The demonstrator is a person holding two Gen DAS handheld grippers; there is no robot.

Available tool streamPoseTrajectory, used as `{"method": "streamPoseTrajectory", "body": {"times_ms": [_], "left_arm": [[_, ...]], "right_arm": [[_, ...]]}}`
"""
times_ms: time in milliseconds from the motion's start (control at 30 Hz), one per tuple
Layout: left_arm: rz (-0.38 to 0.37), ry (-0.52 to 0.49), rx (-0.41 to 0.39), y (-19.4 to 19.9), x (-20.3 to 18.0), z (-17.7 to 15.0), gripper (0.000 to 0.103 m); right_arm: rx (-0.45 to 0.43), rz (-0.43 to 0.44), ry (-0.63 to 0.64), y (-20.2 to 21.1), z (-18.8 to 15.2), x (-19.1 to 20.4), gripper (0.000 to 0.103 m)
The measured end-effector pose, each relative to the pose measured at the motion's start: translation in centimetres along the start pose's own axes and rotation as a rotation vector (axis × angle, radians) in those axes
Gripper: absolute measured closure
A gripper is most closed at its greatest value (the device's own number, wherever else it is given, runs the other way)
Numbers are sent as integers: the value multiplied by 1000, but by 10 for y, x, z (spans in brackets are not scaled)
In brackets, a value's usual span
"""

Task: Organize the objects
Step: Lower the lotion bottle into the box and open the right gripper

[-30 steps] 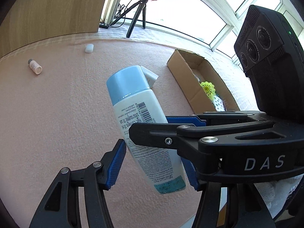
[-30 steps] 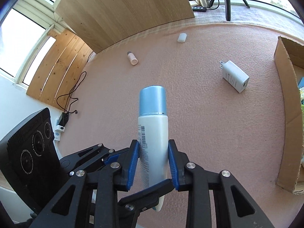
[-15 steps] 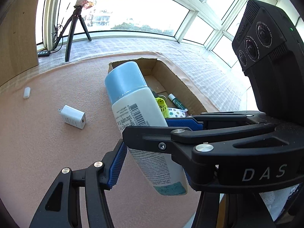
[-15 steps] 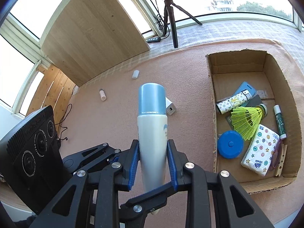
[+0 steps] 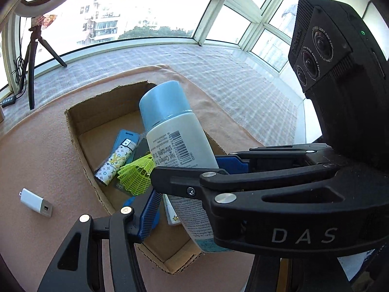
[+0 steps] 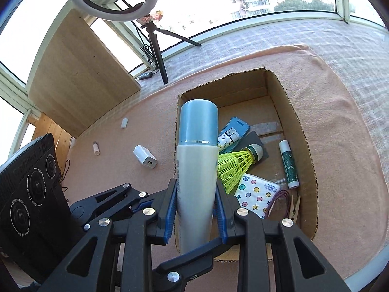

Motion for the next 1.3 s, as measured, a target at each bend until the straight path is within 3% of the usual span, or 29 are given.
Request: {"method": "streamPoseTrajectory", "body": {"times_ms": [133, 200, 233, 300, 800, 1300], "left_arm": [[10, -19, 16, -13, -7, 6, 44], [27, -19, 31, -18, -6, 9, 34], [39, -15, 37, -20, -5, 10, 22], [61, -13, 42, -22, -4, 10, 20], [91, 25, 20, 7, 12, -6, 20], [187, 141, -71, 109, 65, -55, 20]], "right_arm": [[-2, -43, -5, -3, 4, -15, 75], [-4, -67, -13, -4, 6, -22, 61], [-7, -82, -20, -5, 7, -27, 55], [-26, -103, -32, -3, 7, -32, 45], [-50, -113, -54, -2, 6, -30, 45], [-62, -41, -1, -10, 3, 37, 45]]}}
Point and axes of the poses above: each gripper's, at about its wrist camera, not at the fingertips, and y roughly against the way its jaws point, x to its left, z to its top, the point moved 1 cm from there along -y, roughly the way its jaws point, and after that the axes turned 15 degrees about -z, right-handed, at the moved point
